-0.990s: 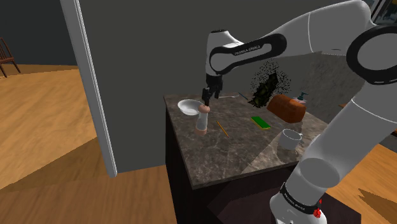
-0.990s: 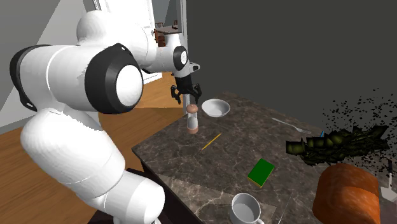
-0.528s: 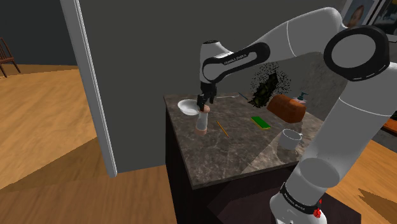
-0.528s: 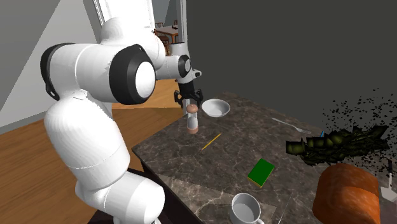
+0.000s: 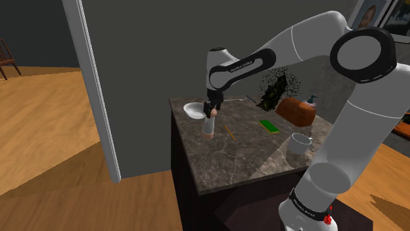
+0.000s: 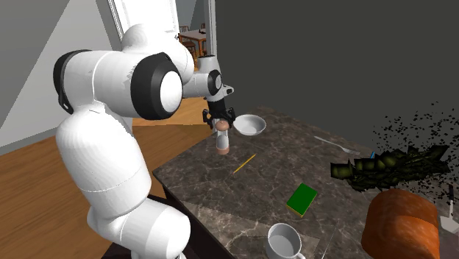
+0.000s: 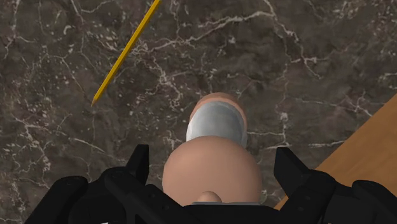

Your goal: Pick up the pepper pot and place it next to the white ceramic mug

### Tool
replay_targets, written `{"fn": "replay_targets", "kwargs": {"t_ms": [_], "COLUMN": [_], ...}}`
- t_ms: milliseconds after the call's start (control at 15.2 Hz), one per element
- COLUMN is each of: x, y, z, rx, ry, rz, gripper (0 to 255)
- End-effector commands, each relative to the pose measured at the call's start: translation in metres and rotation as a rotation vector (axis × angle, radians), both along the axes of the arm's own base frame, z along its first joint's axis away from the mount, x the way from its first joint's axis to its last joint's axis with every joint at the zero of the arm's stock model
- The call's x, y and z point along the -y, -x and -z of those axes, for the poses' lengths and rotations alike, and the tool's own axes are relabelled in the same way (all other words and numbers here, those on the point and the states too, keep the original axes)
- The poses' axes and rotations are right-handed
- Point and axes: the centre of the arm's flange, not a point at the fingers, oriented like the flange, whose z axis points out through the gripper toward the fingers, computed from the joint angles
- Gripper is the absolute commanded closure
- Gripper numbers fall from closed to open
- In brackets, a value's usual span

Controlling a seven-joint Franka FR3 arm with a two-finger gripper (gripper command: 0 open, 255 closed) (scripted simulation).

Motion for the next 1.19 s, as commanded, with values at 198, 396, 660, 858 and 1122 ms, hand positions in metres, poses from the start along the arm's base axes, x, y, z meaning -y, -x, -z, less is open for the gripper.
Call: {"fn": "replay_targets", "kwargs": {"t_ms": [198, 396, 660, 858, 1122], "x": [0.000, 0.000, 0.000, 0.000, 0.000], "y": [0.000, 0.000, 0.000, 0.000, 0.000], "z": [0.000, 0.000, 0.000, -0.005, -0.026], "rx": [0.000, 0.000, 0.000, 0.000, 0.000], "ry": [0.000, 0.000, 0.000, 0.000, 0.000], "rz": [0.000, 0.000, 0.000, 0.000, 0.000], "gripper": [255, 255, 255, 255, 255]}}
